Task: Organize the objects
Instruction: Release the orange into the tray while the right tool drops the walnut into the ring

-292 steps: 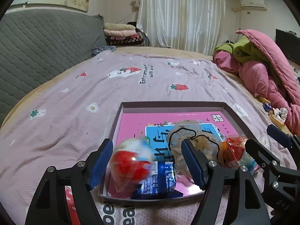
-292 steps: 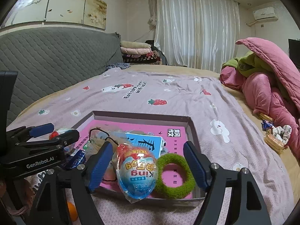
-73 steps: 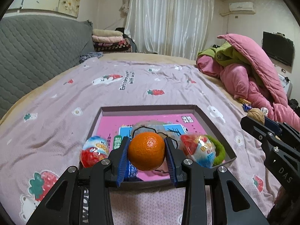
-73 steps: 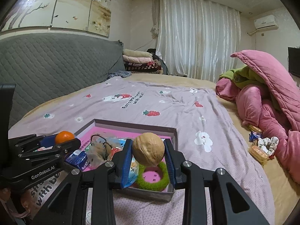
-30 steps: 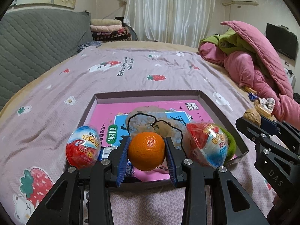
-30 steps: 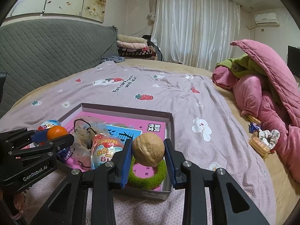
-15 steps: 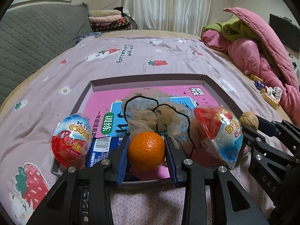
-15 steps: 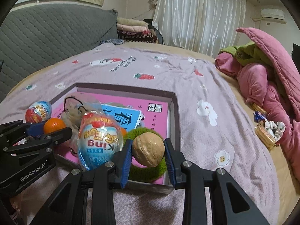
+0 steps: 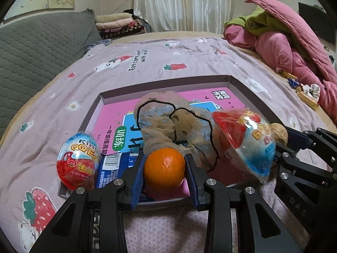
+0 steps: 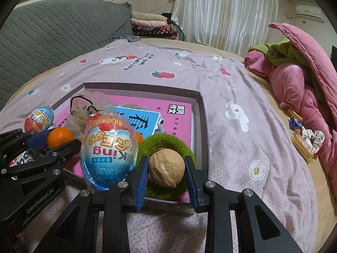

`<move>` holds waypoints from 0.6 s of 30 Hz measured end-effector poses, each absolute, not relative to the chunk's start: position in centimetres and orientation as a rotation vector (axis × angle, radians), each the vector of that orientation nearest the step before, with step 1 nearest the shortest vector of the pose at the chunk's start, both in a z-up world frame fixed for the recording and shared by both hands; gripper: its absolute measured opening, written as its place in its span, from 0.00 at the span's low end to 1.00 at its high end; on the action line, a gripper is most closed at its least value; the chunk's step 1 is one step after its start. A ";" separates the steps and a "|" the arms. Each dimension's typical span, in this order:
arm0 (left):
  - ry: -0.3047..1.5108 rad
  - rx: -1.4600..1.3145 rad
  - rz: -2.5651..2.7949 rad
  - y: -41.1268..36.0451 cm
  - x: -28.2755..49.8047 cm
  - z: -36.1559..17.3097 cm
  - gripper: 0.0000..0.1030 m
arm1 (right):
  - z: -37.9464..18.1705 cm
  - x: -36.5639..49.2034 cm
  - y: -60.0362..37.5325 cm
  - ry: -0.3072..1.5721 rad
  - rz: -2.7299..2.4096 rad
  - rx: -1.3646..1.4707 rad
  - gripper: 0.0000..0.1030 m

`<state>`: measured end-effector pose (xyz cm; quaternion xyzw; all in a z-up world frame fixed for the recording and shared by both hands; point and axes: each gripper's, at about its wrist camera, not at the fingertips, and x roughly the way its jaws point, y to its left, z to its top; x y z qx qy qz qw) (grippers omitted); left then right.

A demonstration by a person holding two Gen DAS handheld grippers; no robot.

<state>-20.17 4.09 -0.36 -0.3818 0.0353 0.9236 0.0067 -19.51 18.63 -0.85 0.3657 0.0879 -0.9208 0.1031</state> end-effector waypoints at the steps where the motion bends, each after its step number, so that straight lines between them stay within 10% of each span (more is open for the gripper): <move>1: 0.109 -1.190 2.881 4.2 -20.1 -0.3 0.37 | -0.9 -19.5 18.6 0.260 -2.717 1.081 0.33; 18: 0.118 -1.165 2.892 4.7 -19.6 0.2 0.42 | -0.8 -19.1 18.7 0.277 -2.720 1.080 0.35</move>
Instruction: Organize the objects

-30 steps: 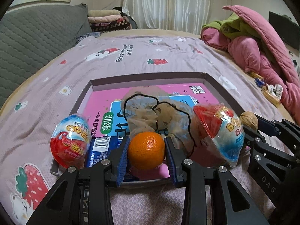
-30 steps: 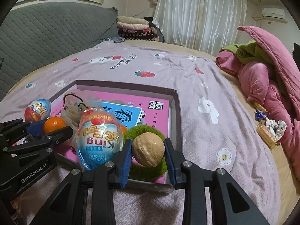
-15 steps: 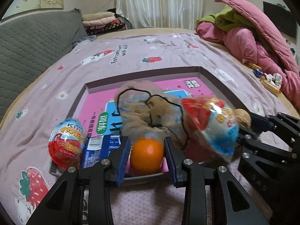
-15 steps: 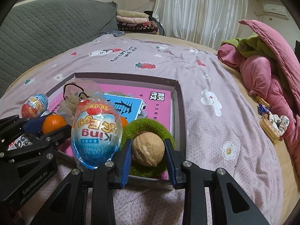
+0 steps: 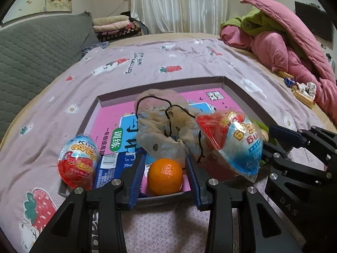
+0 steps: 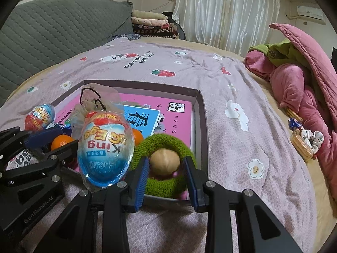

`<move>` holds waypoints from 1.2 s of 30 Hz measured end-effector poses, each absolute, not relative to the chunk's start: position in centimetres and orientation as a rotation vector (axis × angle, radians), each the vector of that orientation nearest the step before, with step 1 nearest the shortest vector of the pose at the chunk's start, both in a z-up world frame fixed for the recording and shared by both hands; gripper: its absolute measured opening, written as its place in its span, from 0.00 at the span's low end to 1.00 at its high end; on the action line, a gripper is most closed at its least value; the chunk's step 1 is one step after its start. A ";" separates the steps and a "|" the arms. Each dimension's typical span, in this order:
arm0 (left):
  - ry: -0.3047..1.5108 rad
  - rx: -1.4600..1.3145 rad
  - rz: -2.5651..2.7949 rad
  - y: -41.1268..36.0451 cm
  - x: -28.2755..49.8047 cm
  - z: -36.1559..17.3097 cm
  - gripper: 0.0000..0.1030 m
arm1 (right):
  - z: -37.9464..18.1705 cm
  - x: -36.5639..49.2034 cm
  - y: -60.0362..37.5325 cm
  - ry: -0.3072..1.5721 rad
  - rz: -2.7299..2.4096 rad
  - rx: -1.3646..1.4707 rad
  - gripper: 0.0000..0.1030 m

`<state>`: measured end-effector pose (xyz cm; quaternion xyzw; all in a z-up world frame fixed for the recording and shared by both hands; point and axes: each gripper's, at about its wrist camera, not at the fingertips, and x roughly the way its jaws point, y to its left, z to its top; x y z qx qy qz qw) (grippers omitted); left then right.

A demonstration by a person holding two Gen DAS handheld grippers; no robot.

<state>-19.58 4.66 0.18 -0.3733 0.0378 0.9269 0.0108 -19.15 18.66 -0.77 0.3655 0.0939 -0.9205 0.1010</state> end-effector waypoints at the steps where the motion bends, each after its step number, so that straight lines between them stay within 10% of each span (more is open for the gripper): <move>1: 0.114 -1.160 2.892 4.6 -19.5 0.3 0.43 | -0.7 -19.1 18.7 0.277 -2.722 1.078 0.37; 36: -0.072 -0.971 3.036 -1.5 -12.7 4.7 0.74 | 5.5 -11.5 17.6 0.185 -2.787 0.682 0.77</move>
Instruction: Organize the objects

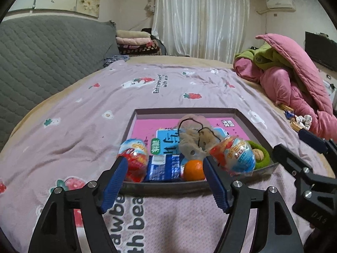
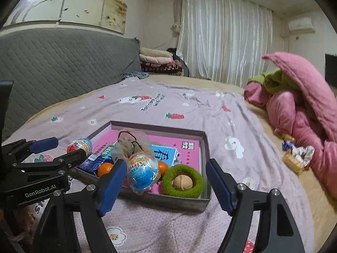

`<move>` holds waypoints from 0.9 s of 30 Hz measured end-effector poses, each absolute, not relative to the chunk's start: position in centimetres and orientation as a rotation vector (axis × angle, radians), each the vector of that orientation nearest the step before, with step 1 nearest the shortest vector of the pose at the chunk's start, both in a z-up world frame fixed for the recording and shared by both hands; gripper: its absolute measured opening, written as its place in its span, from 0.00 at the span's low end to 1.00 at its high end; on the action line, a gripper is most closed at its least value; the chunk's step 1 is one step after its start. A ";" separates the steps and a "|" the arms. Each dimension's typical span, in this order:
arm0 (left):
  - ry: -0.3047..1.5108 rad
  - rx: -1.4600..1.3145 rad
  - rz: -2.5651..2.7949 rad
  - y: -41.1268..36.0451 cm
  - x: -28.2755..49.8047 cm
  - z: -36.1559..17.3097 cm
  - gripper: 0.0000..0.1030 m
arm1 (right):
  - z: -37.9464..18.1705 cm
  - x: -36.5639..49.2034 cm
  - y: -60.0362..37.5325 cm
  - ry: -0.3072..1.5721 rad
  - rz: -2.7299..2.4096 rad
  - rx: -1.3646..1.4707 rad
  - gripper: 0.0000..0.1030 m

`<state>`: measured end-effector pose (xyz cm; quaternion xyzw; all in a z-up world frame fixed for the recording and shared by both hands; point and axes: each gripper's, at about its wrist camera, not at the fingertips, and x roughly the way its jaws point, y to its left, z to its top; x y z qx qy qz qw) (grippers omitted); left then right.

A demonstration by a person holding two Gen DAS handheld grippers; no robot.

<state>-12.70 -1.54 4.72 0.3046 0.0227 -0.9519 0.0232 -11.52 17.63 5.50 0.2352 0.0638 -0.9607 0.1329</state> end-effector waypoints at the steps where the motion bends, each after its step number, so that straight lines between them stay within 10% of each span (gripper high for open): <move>1: 0.063 0.942 -2.942 -1.8 -12.4 4.6 0.75 | 5.5 -11.3 17.5 0.182 -2.784 0.679 0.81; 27: 0.046 0.970 -2.848 -3.5 -8.5 2.1 0.76 | 2.4 -7.4 15.2 0.162 -2.791 0.748 0.87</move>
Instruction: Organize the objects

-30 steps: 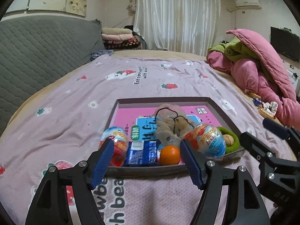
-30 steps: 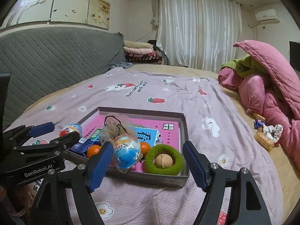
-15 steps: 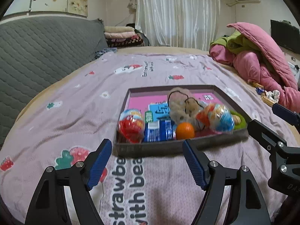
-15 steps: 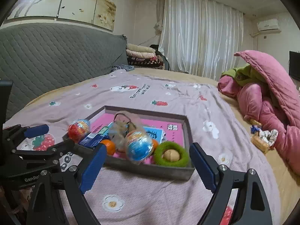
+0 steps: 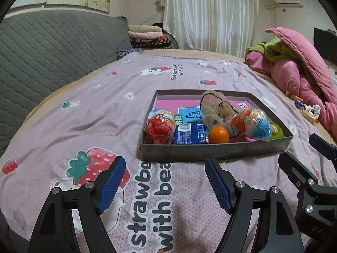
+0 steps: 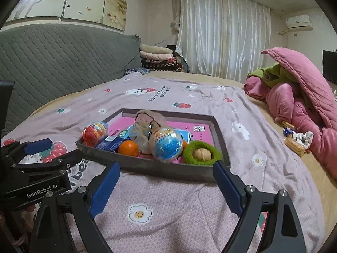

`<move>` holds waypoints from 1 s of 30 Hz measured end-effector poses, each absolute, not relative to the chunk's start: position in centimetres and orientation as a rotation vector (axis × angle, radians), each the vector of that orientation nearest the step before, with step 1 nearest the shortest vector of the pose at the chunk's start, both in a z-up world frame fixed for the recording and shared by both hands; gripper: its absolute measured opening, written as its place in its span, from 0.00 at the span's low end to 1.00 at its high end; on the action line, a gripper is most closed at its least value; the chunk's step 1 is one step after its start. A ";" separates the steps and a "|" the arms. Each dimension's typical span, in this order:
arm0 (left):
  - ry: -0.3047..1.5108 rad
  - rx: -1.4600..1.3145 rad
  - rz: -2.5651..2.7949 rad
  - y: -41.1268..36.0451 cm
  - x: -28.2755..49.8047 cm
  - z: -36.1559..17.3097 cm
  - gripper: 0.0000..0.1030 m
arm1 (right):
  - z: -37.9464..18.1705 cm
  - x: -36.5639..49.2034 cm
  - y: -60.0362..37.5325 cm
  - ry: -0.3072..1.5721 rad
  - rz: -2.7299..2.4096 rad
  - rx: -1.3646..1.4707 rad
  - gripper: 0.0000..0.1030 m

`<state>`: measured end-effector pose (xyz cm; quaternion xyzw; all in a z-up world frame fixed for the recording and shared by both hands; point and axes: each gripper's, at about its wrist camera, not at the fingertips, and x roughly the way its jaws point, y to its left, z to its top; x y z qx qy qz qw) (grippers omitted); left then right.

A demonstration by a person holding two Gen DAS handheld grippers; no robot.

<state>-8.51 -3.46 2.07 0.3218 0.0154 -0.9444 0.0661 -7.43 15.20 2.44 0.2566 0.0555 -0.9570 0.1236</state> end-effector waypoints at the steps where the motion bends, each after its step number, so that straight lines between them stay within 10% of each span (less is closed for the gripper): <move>1: 0.045 0.971 -2.844 -3.4 -8.4 1.9 0.76 | 2.2 -7.3 15.2 0.158 -2.787 0.756 0.87; 30: 0.052 1.119 -2.795 -2.8 -6.3 -2.3 0.76 | -1.6 -5.7 16.1 0.151 -2.798 0.911 0.87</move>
